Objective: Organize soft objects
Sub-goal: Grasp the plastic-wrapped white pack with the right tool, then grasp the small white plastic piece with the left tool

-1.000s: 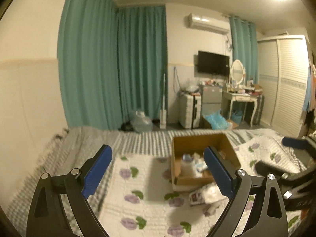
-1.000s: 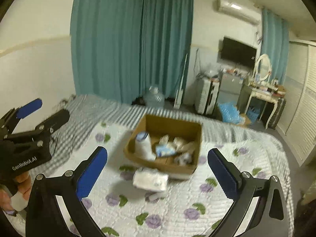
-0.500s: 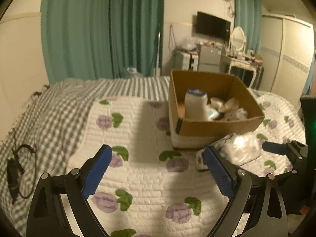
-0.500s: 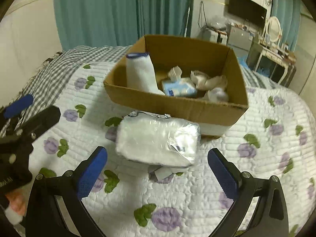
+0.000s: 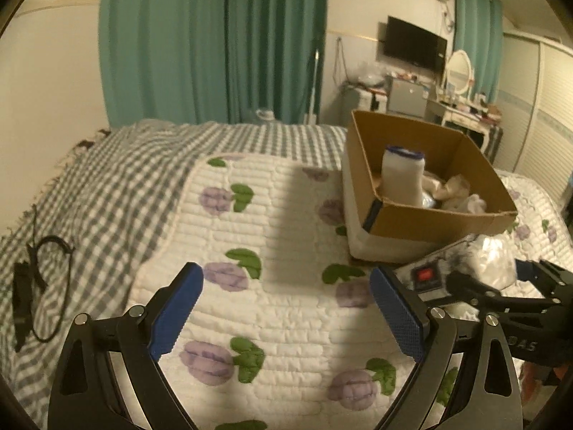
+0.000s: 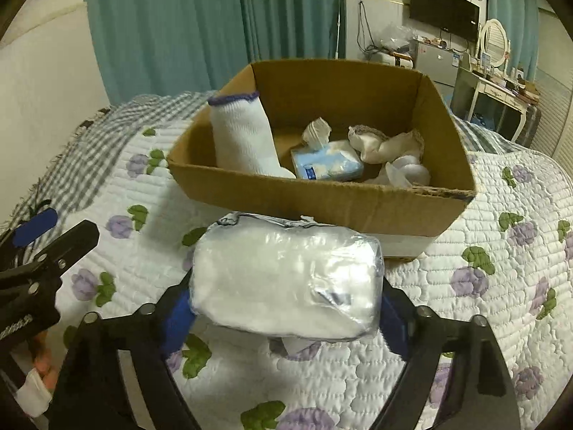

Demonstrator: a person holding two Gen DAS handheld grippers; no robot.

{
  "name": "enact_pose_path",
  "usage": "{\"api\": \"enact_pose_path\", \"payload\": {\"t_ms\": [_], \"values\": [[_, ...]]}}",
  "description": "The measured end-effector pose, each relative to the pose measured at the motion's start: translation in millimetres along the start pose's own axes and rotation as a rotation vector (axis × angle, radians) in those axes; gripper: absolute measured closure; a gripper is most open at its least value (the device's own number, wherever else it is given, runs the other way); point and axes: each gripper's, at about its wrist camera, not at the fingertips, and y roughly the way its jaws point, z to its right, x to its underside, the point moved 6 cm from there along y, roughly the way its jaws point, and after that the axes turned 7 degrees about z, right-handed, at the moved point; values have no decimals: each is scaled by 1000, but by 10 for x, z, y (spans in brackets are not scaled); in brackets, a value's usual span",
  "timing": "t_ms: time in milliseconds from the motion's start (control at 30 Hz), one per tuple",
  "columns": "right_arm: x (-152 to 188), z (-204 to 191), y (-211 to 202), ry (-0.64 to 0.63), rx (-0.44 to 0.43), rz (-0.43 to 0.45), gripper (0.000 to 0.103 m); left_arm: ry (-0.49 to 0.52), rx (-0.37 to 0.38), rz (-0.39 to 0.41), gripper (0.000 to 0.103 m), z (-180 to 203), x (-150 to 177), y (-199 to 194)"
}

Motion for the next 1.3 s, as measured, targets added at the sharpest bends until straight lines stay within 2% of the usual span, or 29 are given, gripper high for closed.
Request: {"api": "enact_pose_path", "payload": {"t_ms": [100, 167, 300, 400, 533, 600, 800, 1033, 1067, 1133, 1233, 1300], "values": [[-23, -1, -104, 2, -12, 22, 19, 7, -15, 21, 7, 8, -45, -116], [-50, 19, -263, -1, -15, 61, 20, 12, 5, 42, 7, 63, -90, -202], [-154, 149, -712, 0, -6, 154, 20, -6, 112, -13, 7, 308, -123, -321], [-210, 314, -1009, 2, 24, 203, 19, 47, 148, -43, 7, 584, -110, -367], [-180, 619, -1206, 21, 70, 217, 20, 60, 169, -81, 7, 922, -9, -334], [-119, 767, -1211, 34, 90, 211, 20, 58, 188, -106, 7, 1087, 66, -255], [8, 1179, -985, 68, 109, 173, 20, 120, 169, -156, 8, 1536, 333, 100], [53, 1297, -592, -34, 150, 121, 19, 101, 177, -249, 10, 1751, 665, 631], [63, 1303, -558, -35, 151, 116, 19, 105, 177, -257, 13, 1763, 705, 686], [78, 1320, -488, -35, 151, 109, 19, 100, 192, -290, 35, 1785, 786, 789], [80, 1330, -416, -49, 149, 100, 19, 118, 207, -286, 38, 1810, 808, 820], [92, 1338, -355, -52, 150, 82, 19, 116, 233, -283, 49, 1816, 803, 802]]}}
